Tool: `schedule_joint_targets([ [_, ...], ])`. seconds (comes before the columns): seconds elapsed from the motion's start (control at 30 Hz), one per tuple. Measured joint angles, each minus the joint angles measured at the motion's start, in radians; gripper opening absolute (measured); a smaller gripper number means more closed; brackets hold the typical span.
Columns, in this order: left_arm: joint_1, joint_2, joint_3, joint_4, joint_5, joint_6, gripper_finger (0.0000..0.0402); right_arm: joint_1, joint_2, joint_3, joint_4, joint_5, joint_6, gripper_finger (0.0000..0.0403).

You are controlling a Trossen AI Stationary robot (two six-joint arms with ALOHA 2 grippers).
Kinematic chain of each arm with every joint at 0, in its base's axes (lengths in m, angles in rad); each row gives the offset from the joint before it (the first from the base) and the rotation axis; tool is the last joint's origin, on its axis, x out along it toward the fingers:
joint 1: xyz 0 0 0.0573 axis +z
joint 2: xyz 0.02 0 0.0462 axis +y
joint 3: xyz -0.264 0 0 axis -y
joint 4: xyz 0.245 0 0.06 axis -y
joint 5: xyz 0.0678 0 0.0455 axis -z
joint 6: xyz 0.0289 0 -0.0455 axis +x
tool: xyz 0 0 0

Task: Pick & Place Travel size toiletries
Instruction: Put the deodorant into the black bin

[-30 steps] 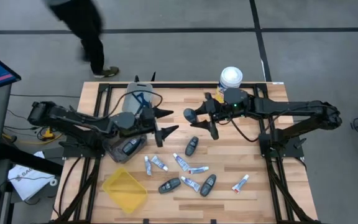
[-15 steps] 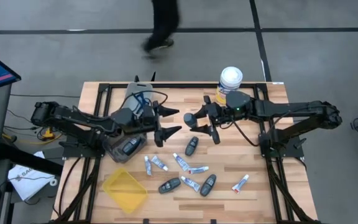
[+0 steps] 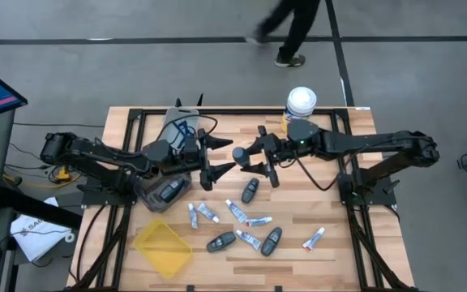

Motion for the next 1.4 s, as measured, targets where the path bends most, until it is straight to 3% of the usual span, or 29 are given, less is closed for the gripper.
schedule_joint_targets([
  [0.37, 0.001, 0.046, 0.0, 0.048, 0.02, 0.0, 0.0351, 0.0, 0.034, 0.002, 0.088, -0.017, 0.0, 0.0205],
  [0.7, 0.01, 0.105, 0.0, 0.174, 0.044, 0.001, 0.0351, 0.0, 0.05, 0.001, 0.078, -0.032, 0.0, 0.0201],
  [1.03, 0.035, 0.119, 0.002, 0.186, 0.11, -0.035, 0.0348, -0.005, 0.052, 0.001, 0.081, -0.058, 0.0, 0.02],
  [1.4, 0.057, 0.118, 0.002, 0.186, 0.171, -0.035, 0.0248, -0.01, 0.052, 0.001, 0.085, -0.058, 0.0, 0.0204],
])
